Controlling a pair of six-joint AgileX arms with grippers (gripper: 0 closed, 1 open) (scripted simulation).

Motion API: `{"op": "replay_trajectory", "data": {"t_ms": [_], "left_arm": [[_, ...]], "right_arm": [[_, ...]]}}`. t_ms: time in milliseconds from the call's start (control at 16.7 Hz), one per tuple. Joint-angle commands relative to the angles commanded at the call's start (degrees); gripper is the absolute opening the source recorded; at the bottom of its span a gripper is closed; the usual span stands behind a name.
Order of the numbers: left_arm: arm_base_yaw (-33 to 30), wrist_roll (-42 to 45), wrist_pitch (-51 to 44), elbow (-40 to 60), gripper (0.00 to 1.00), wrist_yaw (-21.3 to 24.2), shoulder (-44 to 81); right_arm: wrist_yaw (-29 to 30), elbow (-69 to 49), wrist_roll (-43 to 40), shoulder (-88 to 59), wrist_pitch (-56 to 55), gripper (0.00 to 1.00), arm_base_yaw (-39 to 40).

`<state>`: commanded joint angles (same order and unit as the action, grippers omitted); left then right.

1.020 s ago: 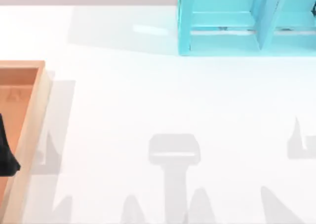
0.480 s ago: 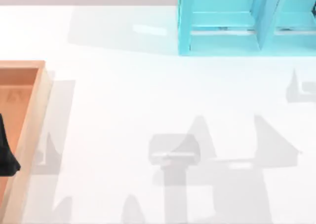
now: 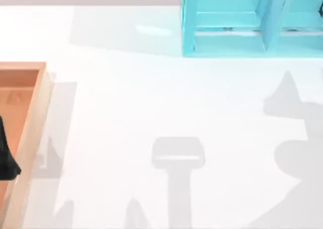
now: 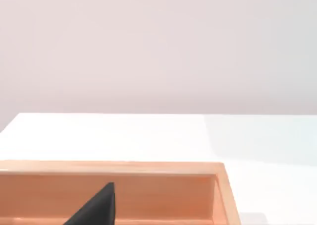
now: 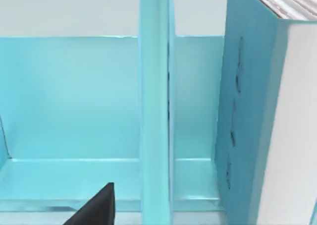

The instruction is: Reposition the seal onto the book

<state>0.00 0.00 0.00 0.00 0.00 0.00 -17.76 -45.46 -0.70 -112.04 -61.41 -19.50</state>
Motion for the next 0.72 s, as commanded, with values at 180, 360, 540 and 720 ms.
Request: {"op": "replay_trajectory", "data": {"t_ms": [180,360,540,720], "left_arm": [[0.00,0.00,0.00,0.00,1.00,0.00,0.00],[0.00,0.00,0.00,0.00,1.00,0.00,0.00],[0.00,0.00,0.00,0.00,1.00,0.00,0.00],[0.00,0.00,0.00,0.00,1.00,0.00,0.00]], "right_arm": [[-1.53,-3.75,-0.42,-8.61,-4.22,1.00,-2.80],[-2.13,-5.19,-0.60,-11.78,-5.78,1.00,-4.02],[-2.13,-5.19,-0.60,-11.78,-5.78,1.00,-4.02],[-1.85,-5.83,-0.59,-12.19,-5.32,1.00,-3.64]]}}
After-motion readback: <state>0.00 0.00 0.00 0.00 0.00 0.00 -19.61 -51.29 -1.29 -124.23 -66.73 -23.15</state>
